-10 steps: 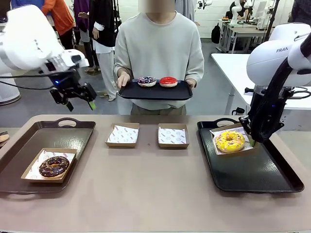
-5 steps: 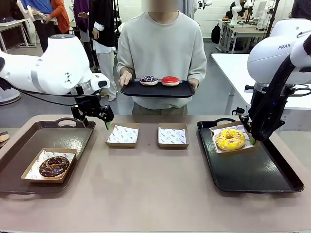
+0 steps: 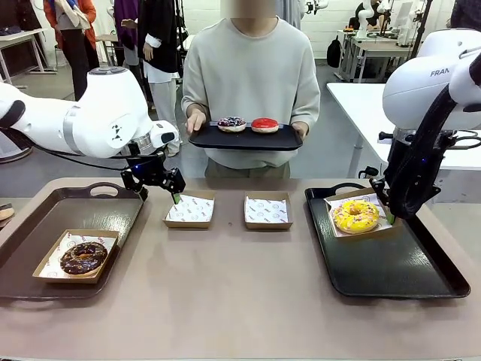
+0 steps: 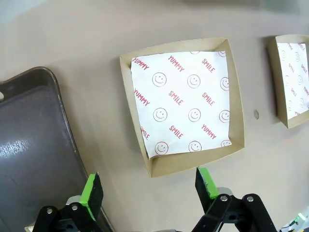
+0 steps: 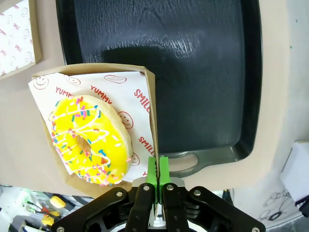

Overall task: Individually package the donuts and arrange them on the tray.
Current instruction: Place the picked Paper togo box on the Handle tray while simultaneously picking up another Paper togo box from the table with the other hand.

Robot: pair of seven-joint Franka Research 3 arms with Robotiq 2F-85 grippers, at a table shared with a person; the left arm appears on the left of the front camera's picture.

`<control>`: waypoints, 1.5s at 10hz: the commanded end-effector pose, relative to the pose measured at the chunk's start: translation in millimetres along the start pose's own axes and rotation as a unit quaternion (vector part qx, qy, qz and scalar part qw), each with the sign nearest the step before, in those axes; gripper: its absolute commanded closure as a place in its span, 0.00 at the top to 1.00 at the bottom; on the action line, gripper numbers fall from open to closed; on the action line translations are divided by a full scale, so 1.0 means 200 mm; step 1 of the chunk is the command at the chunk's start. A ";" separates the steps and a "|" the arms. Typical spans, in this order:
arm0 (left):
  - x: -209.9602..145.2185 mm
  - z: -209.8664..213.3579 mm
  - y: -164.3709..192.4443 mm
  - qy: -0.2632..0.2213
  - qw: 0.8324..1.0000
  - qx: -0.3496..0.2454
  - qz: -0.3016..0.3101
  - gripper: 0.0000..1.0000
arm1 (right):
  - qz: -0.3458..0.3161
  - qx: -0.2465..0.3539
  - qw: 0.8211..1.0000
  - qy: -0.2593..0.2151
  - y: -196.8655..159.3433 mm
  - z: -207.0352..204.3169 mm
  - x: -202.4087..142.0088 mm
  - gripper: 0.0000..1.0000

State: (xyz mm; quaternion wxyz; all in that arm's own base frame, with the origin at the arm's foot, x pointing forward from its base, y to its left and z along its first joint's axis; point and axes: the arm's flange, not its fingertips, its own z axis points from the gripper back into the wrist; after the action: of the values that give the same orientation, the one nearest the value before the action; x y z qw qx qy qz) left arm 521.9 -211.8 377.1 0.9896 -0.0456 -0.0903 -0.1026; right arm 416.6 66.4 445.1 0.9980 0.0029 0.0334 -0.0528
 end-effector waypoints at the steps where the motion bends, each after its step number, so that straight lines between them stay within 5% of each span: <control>1: 0.00 0.00 0.01 0.004 1.000 0.001 0.001 1.00 | -0.003 -0.001 1.000 0.002 0.01 0.01 0.00 0.02; 9: 0.00 0.00 0.00 0.001 1.000 0.000 0.001 1.00 | 0.000 0.000 1.000 0.000 0.00 0.00 0.00 0.02; 15: 0.17 -0.07 0.01 0.019 0.999 0.005 0.027 1.00 | 0.053 0.005 0.998 -0.030 -0.05 -0.20 -0.11 0.02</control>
State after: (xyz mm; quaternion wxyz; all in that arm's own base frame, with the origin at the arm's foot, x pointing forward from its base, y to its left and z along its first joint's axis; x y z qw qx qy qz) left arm 547.4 -213.8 369.2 0.9913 -0.0504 -0.0772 -0.0938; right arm 397.3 64.5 412.7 0.9998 0.0014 0.0164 -0.0144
